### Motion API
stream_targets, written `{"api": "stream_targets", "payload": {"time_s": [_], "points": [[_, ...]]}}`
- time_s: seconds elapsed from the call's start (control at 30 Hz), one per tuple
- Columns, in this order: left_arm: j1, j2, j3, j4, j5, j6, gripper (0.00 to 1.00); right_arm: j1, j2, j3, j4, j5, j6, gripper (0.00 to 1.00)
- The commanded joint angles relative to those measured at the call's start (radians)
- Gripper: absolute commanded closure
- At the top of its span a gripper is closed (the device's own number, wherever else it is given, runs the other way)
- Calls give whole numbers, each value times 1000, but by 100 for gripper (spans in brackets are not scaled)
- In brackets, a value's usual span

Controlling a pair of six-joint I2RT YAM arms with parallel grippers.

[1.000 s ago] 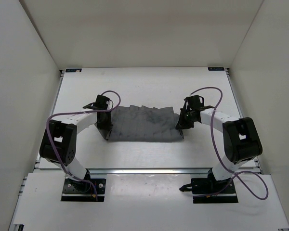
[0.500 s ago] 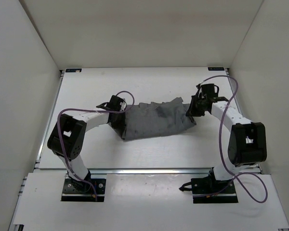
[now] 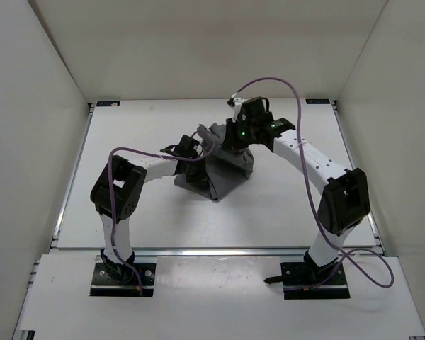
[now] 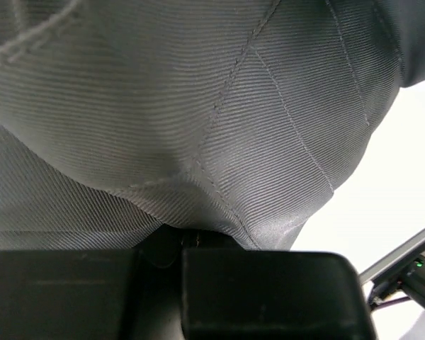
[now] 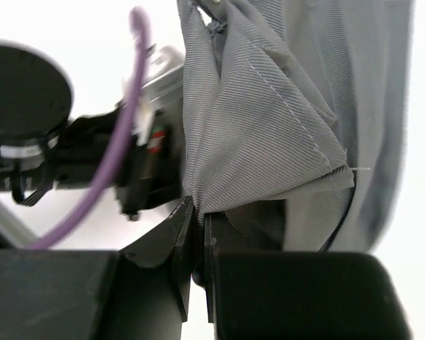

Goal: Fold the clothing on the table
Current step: Fold the skirt

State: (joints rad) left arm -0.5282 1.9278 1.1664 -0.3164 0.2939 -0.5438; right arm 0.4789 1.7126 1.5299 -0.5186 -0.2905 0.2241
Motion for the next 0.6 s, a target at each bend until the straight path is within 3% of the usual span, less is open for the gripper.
{"api": "stream_targets", "payload": {"time_s": [0.0, 0.57], "points": [[5, 43, -30, -23, -5, -16, 100, 56, 42, 27, -18, -45, 7, 100], [57, 13, -125, 30, 47, -31, 100, 171, 156, -103, 131, -269, 116, 99]]}}
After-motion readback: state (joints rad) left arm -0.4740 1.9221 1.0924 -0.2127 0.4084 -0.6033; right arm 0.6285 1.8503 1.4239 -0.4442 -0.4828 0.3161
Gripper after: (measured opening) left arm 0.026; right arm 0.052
